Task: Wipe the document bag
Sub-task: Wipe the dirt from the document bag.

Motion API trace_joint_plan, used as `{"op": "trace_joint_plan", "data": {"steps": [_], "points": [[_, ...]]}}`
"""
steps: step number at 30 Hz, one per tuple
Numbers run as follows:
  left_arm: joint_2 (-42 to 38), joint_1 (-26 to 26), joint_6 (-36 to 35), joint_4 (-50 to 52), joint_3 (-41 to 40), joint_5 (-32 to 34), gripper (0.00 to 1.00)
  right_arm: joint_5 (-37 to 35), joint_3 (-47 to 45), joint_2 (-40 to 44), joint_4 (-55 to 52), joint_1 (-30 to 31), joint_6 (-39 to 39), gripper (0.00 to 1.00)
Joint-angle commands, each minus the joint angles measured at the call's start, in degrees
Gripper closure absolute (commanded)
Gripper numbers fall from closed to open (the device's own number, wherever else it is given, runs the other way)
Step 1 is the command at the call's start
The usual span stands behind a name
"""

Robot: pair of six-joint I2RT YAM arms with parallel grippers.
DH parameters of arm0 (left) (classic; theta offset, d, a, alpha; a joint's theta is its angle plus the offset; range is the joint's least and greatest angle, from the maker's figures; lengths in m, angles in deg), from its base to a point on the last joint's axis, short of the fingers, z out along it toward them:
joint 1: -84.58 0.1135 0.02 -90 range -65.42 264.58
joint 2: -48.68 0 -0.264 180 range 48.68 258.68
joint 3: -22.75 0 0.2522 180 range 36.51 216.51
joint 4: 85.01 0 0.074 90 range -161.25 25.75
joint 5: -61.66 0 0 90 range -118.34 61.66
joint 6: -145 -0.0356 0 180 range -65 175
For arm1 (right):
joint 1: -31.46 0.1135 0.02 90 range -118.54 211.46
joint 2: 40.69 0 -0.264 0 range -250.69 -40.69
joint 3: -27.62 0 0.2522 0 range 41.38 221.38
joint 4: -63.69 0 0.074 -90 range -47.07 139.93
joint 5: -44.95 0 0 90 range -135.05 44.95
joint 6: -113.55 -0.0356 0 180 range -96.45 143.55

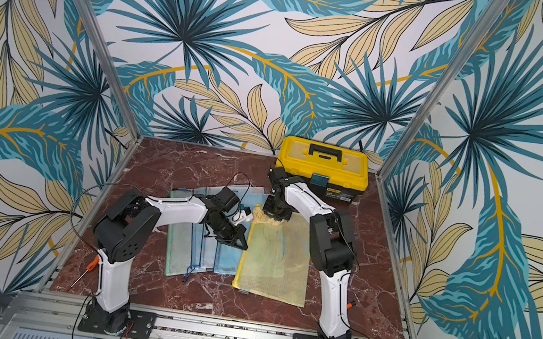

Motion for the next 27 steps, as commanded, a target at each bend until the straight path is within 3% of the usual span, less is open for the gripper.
{"op": "trace_joint_plan", "data": {"steps": [1,5,9,14,20,27], "points": [[0.17,-0.37,0.05,0.55,-0.88,0.61,1.00,-2.27,2.15,-1.68,-0.73,-0.89,-1.36,1.00],[-0.26,-0.39,0.30,0.44,-1.14,1.35,1.00,-6.09,0.70,-1.68,-3.02,-3.11,-1.60,1.00],[-0.97,-0.39,0.57,0.43,-1.40,2.52,1.00,-9.93,-7.60,3.49,-2.50,-7.68,-0.98,1.00],[-0.38,-0.39,1.08,0.46,-0.97,3.35,1.00,-9.78,-18.10,10.46,-0.42,-13.00,-0.11,1.00],[0.09,-0.39,1.75,0.47,-0.12,3.94,1.00,-5.99,-16.91,12.09,0.76,-7.84,-2.77,1.00],[0.17,-0.39,2.75,0.43,0.01,4.62,1.00,0.22,-9.79,6.35,3.20,-0.08,-6.27,1.00]]}}
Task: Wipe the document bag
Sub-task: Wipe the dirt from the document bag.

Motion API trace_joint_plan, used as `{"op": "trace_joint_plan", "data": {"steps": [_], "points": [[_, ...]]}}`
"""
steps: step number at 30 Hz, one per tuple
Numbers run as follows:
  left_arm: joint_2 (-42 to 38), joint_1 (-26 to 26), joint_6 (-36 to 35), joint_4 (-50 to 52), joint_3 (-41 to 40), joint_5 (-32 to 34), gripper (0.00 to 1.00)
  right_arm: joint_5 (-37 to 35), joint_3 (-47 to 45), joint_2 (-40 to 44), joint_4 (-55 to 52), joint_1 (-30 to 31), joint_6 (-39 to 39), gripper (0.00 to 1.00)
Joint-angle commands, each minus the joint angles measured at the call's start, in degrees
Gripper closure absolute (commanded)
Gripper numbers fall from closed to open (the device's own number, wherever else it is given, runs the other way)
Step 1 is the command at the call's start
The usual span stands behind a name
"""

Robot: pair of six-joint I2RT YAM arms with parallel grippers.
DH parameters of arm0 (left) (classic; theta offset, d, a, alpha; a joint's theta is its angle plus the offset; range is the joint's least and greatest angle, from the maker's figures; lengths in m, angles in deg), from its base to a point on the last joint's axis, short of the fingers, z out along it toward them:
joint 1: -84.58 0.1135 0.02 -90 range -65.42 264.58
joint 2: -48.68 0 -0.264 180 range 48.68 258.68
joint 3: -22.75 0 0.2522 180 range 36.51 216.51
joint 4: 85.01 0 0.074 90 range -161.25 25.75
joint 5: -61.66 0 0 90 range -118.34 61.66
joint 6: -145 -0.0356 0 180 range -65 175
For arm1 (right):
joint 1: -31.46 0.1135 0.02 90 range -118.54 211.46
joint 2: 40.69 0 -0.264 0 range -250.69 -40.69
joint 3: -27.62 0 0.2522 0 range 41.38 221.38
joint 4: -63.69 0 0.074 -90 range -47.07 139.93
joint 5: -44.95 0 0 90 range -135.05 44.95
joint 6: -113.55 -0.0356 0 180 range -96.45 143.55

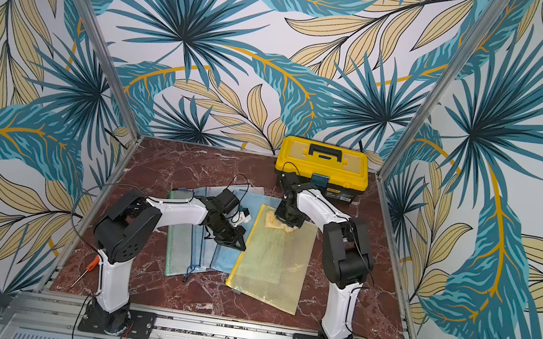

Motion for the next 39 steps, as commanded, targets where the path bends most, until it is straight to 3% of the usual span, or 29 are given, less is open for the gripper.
{"op": "trace_joint_plan", "data": {"steps": [1,6,12,16,19,22,26,29,32,35,39], "points": [[0.09,-0.19,0.60,0.43,0.66,1.23,1.00,3.46,0.95,-3.89,0.61,0.66,-2.55,1.00],[-0.53,-0.19,1.16,0.40,0.99,2.49,1.00,-0.09,-3.46,-2.54,-0.15,-1.18,-0.91,1.00],[-0.71,-0.19,1.73,0.35,1.85,3.22,1.00,-1.48,-17.23,7.31,1.49,-11.34,0.96,1.00],[-0.97,-0.19,2.42,0.31,2.81,3.22,1.00,-3.93,-21.50,13.18,-0.20,-15.63,2.96,1.00],[-0.97,-0.28,3.39,0.33,4.29,2.87,1.00,-0.23,-21.54,14.34,0.42,-14.80,2.15,1.00],[-0.67,-0.41,4.34,0.33,6.00,2.70,1.00,1.67,-19.09,13.27,1.60,-9.55,0.05,1.00],[-0.19,-1.35,5.73,0.18,7.97,2.76,1.00,4.46,-12.77,8.26,3.12,-1.58,-2.48,1.00],[1.14,-2.57,6.09,0.17,9.11,2.75,1.00,7.31,-9.28,4.00,5.18,1.16,-3.79,1.00],[2.48,-3.49,6.51,0.04,9.38,3.12,1.00,8.41,-7.27,1.49,5.97,1.49,-3.61,1.00],[2.91,-3.79,6.58,0.03,8.79,3.88,1.00,5.16,-5.69,-0.14,2.39,0.42,-1.40,1.00],[2.28,-3.73,6.42,0.03,7.89,4.78,1.00,1.95,-9.94,2.30,0.52,-4.10,0.61,1.00]]}}
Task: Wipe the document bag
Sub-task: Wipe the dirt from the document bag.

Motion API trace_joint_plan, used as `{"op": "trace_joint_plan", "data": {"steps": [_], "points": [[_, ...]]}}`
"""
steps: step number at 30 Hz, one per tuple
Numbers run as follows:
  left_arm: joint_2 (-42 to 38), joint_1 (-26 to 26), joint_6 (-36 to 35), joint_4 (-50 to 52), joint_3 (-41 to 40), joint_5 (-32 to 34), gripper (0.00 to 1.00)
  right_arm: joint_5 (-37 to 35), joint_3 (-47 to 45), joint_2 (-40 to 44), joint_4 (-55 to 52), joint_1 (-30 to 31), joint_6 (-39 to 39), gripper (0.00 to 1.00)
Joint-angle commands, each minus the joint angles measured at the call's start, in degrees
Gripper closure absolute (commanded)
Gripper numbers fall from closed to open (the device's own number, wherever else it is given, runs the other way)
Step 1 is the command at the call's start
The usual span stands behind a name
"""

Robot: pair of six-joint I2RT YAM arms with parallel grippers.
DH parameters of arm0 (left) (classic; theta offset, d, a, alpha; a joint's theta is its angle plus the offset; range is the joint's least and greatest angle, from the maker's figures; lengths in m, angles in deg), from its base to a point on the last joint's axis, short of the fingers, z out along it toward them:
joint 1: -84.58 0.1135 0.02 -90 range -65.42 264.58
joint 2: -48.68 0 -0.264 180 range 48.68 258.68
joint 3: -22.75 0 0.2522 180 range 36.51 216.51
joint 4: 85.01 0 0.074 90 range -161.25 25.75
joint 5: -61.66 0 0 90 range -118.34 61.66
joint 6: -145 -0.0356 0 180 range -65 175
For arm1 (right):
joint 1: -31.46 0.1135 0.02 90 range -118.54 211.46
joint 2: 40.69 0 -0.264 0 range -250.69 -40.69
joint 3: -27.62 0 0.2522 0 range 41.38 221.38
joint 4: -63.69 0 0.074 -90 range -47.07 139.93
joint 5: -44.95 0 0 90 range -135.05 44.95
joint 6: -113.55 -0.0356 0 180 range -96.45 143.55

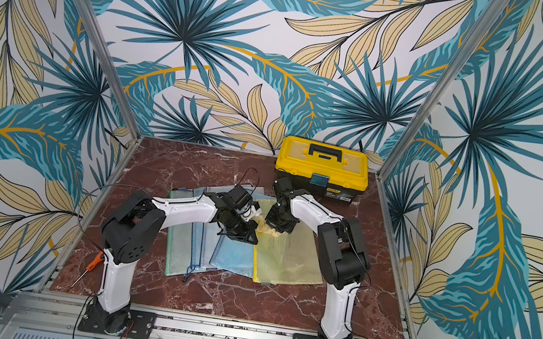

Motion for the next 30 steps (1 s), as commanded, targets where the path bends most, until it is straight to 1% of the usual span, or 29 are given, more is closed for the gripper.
{"op": "trace_joint_plan", "data": {"steps": [1,5,8,10,11,14,16,19,22,26,30], "points": [[-0.15,-0.10,-0.11,0.12,-0.55,0.87,1.00,-4.34,-5.18,2.66,-3.70,-5.48,2.14,1.00],[-0.02,-0.10,-0.29,0.03,-0.55,0.85,1.00,-5.83,-11.21,7.67,-4.14,-12.87,4.63,1.00],[-0.06,-0.08,-0.29,-0.02,-0.51,0.83,1.00,-8.03,-10.95,9.24,-6.14,-14.92,5.94,1.00],[-0.11,-0.08,-0.29,-0.04,-0.62,1.09,1.00,-5.52,-9.94,9.34,-5.82,-14.15,5.08,1.00],[-0.19,-0.04,-0.28,-0.07,-0.64,1.21,1.00,-4.14,-9.17,9.28,-5.44,-12.72,4.46,1.00],[-0.43,-0.09,-0.12,-0.20,-0.72,1.37,1.00,-4.84,-4.46,7.60,-6.85,-5.22,2.96,1.00],[-0.54,-0.09,0.04,-0.25,-0.60,1.47,1.00,-3.05,-2.23,5.85,-6.75,-1.13,1.32,1.00],[-0.65,-0.10,0.11,-0.27,-0.47,1.57,1.00,2.18,-4.01,4.30,-1.95,1.97,-2.19,1.00],[-0.57,0.00,0.16,-0.29,-0.36,1.56,1.00,2.49,-7.17,3.88,-0.11,2.36,-3.58,1.00],[-0.48,0.00,0.15,-0.26,-0.39,1.73,1.00,-2.72,-11.25,6.07,-3.18,1.32,-1.78,1.00],[-0.54,0.13,0.23,-0.25,-0.11,1.90,1.00,-6.74,-17.90,11.82,-5.51,-3.53,0.08,1.00]]}}
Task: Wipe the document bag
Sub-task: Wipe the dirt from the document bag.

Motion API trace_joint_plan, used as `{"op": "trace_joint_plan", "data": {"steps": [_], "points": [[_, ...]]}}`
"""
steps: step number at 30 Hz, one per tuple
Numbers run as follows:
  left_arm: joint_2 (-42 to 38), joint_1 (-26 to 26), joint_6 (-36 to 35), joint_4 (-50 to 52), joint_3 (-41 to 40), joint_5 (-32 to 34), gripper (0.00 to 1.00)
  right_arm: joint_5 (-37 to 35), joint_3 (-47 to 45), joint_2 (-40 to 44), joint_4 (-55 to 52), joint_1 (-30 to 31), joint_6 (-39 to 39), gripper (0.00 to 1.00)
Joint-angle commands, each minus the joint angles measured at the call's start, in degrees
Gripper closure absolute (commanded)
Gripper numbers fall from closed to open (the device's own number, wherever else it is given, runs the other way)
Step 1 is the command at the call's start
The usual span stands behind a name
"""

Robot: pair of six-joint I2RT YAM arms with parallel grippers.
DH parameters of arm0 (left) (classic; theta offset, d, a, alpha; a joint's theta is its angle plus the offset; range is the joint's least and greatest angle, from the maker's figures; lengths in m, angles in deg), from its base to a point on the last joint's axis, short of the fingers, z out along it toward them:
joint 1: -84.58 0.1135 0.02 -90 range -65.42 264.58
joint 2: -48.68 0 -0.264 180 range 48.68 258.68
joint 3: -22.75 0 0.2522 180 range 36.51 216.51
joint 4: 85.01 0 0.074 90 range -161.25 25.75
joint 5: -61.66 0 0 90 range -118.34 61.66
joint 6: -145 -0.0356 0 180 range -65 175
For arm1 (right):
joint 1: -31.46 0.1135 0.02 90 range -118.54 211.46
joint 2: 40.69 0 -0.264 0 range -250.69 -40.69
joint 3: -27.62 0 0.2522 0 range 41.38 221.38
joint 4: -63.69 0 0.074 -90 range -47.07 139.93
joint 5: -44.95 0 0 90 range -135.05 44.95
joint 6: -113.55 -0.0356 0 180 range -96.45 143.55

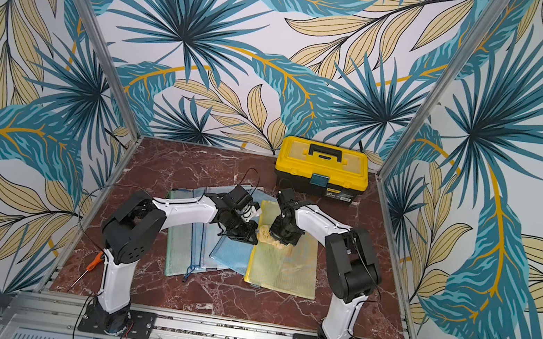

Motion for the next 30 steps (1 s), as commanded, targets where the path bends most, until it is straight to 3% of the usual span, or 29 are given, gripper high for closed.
{"op": "trace_joint_plan", "data": {"steps": [1,5,8,16,19,21,25,30], "points": [[-0.54,0.28,0.19,0.13,-0.04,1.11,1.00,-6.04,-6.77,4.39,-6.02,-5.76,1.76,1.00],[-0.63,0.25,0.61,0.13,0.31,1.38,1.00,-6.07,-12.06,11.67,-6.39,-13.67,4.08,1.00],[-0.46,0.34,1.22,0.13,0.91,1.51,1.00,-4.13,-11.59,13.60,-7.00,-14.13,4.27,1.00],[0.29,0.43,3.46,-0.11,4.34,3.15,1.00,3.82,-3.54,4.87,-0.78,3.67,-2.53,1.00],[0.93,0.51,4.12,-0.05,4.88,3.40,1.00,6.86,-4.83,1.93,3.68,4.32,-4.72,1.00],[1.24,0.64,4.24,-0.05,4.97,3.38,1.00,4.74,-5.17,1.35,2.61,4.17,-3.96,1.00],[0.93,1.20,4.12,-0.05,4.36,3.39,1.00,-0.66,-8.04,3.33,-2.54,-0.33,-0.55,1.00],[-0.13,2.48,3.73,-0.08,2.65,3.44,1.00,-1.53,-16.24,12.32,-4.31,-14.95,4.80,1.00]]}}
